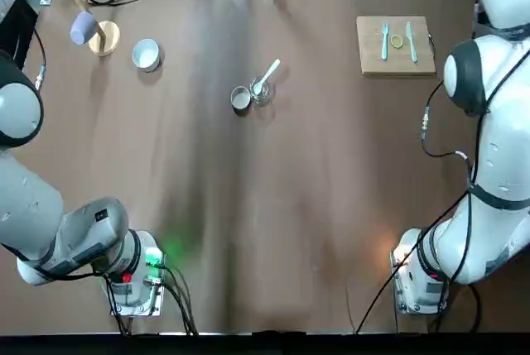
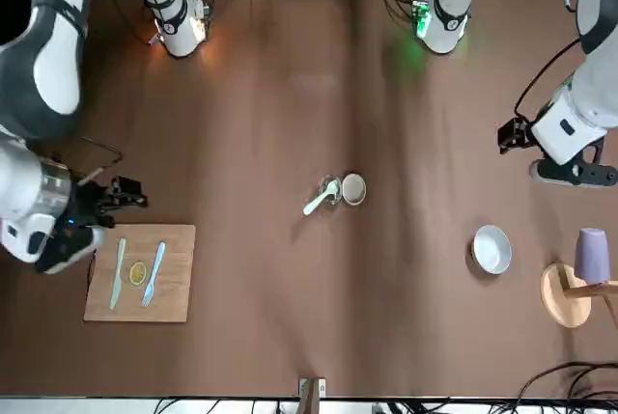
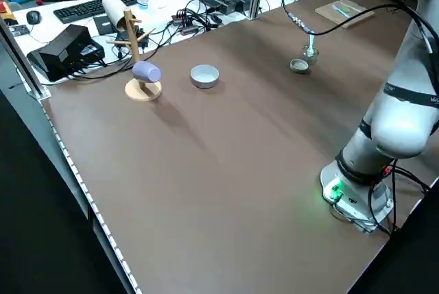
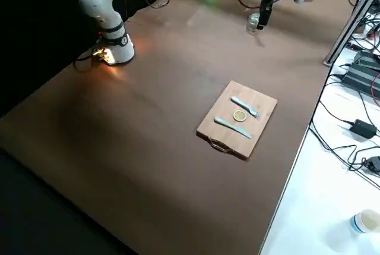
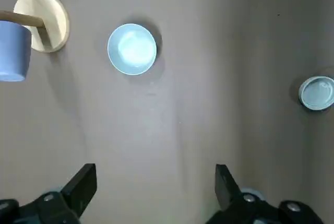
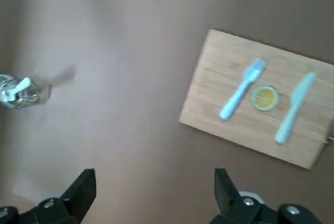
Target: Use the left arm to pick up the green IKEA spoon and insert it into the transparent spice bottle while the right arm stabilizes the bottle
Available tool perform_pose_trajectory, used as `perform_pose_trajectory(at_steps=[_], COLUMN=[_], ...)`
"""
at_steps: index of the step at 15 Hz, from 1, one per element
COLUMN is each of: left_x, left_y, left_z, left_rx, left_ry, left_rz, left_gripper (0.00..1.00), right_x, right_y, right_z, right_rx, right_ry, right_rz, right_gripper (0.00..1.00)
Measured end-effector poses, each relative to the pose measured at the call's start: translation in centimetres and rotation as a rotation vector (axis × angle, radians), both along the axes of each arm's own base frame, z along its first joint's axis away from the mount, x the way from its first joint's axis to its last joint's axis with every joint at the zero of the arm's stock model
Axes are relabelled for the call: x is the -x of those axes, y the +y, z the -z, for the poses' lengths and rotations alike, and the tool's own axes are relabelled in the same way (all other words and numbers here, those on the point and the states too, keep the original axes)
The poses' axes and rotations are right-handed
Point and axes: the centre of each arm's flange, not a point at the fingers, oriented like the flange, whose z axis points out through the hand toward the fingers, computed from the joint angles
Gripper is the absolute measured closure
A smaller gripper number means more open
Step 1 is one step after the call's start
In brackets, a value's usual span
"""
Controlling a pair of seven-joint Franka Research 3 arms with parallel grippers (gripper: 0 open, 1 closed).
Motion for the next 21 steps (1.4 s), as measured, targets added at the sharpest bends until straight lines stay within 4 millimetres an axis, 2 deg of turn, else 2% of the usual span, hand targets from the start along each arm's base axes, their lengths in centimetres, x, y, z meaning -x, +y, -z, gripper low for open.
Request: perform_pose_trajectory(at_steps=[1, 3, 6, 8, 11, 13, 17, 21], left_x=[-0.1, -0.1, -0.3, -0.3, 0.2, 0.4, 0.4, 0.4], left_y=[0.0, -0.9, -2.4, -1.2, 0.4, 0.7, 0.9, 1.0], left_z=[-0.1, -0.3, -0.2, -1.0, -2.4, -2.9, -3.1, -3.0], left_rx=[0.002, 0.007, 0.057, 0.114, 0.128, 0.127, 0.127, 0.127], left_ry=[-0.006, -0.022, -0.027, -0.053, -0.084, -0.093, -0.102, -0.100], left_rz=[0.000, 0.009, -0.051, -0.103, -0.135, -0.136, -0.139, -0.143], left_gripper=[0.00, 0.00, 0.00, 0.00, 0.00, 0.00, 0.00, 0.00], right_x=[0.5, 1.9, 4.9, 6.5, 8.2, 8.8, 8.9, 9.1], right_y=[-1.1, -2.0, -1.2, -1.5, -3.9, -4.2, -4.4, -6.5], right_z=[-0.9, -2.3, -4.4, -4.6, -3.2, -2.6, -3.7, -5.1], right_rx=[0.031, 0.095, 0.153, 0.163, 0.160, 0.163, 0.158, 0.151], right_ry=[-0.001, 0.014, 0.032, 0.037, 0.030, 0.039, 0.010, -0.016], right_rz=[0.019, 0.118, 0.265, 0.318, 0.363, 0.366, 0.375, 0.414], right_gripper=[0.00, 0.00, 0.00, 0.00, 0.00, 0.00, 0.00, 0.00])
